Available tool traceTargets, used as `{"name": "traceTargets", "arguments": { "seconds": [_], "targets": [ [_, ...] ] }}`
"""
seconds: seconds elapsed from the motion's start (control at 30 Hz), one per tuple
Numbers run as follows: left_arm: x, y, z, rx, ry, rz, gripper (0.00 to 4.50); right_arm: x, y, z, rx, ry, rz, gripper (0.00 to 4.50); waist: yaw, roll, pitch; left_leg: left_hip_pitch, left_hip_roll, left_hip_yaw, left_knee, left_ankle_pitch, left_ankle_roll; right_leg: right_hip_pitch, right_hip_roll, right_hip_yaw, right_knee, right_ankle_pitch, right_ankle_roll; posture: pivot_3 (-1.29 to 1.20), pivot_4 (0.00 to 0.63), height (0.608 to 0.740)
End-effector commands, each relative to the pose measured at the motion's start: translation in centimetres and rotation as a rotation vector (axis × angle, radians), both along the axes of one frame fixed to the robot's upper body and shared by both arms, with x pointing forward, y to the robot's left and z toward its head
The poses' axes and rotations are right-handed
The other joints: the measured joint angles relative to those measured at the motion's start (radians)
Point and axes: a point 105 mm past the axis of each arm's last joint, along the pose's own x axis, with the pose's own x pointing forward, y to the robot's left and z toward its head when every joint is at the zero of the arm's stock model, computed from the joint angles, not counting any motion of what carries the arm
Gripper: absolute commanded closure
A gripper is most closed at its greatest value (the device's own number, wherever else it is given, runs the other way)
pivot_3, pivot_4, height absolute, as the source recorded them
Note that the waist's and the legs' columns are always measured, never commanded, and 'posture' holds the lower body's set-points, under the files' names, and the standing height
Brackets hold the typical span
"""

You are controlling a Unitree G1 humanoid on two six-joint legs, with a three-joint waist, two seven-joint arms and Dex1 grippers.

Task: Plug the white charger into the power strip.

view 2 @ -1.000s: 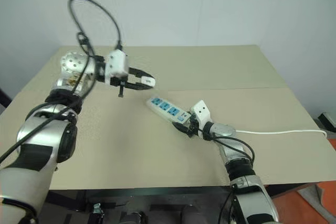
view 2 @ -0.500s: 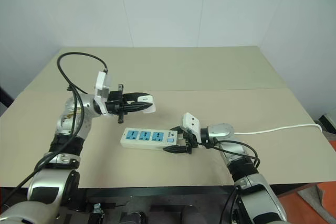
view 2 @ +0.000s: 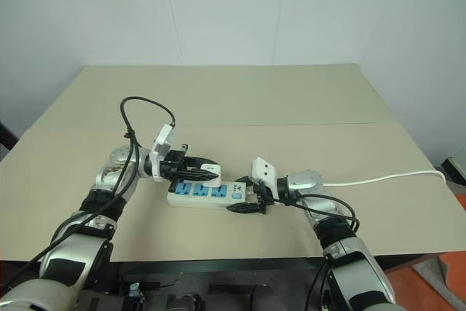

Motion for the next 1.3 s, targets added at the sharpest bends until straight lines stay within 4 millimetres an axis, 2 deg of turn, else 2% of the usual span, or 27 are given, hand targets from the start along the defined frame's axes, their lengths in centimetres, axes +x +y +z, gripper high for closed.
{"name": "traceTargets", "arguments": {
  "seconds": [0.03, 0.43, 0.8, 1.3],
  "targets": [
    [0.2, 0.0, 1.5, -0.018, -0.058, -0.018, 3.49, 0.0, -0.4, -0.3, -0.031, -0.005, 0.007, 1.06, 0.002, 0.0, 0.0, 0.0, 0.0, 0.0, 0.0, 0.0, 0.0, 0.0, 0.0, 0.0, 0.0, 0.0, 0.0, 0.0, 0.15, 0.74],
    [0.1, -0.3, 1.1, -0.024, 0.015, -0.039, 3.49, 0.0, -0.4, -1.1, -0.052, -0.005, 0.005, 1.06, 0.005, 0.0, 0.0, 0.001, 0.0, 0.0, 0.001, 0.0, 0.0, 0.001, 0.0, 0.0, 0.0, -0.001, 0.002, 0.0, 0.15, 0.74],
    [0.3, -1.1, -0.1, 0.033, 0.09, -0.06, 3.49, 0.3, -0.5, -1.3, -0.06, -0.006, -0.017, 1.06, 0.005, 0.0, 0.0, 0.006, 0.0, 0.0, 0.001, 0.0, 0.0, 0.008, 0.0, 0.0, -0.002, -0.004, 0.006, 0.0, 0.15, 0.74],
    [0.7, -1.9, -1.2, 0.067, 0.084, -0.064, 3.49, 0.4, -0.2, -1.4, -0.062, -0.011, -0.031, 1.06, 0.003, 0.0, 0.0, 0.008, 0.0, 0.0, 0.001, 0.0, 0.0, 0.01, 0.0, 0.0, -0.003, -0.004, 0.006, 0.0, 0.15, 0.74]
  ]
}}
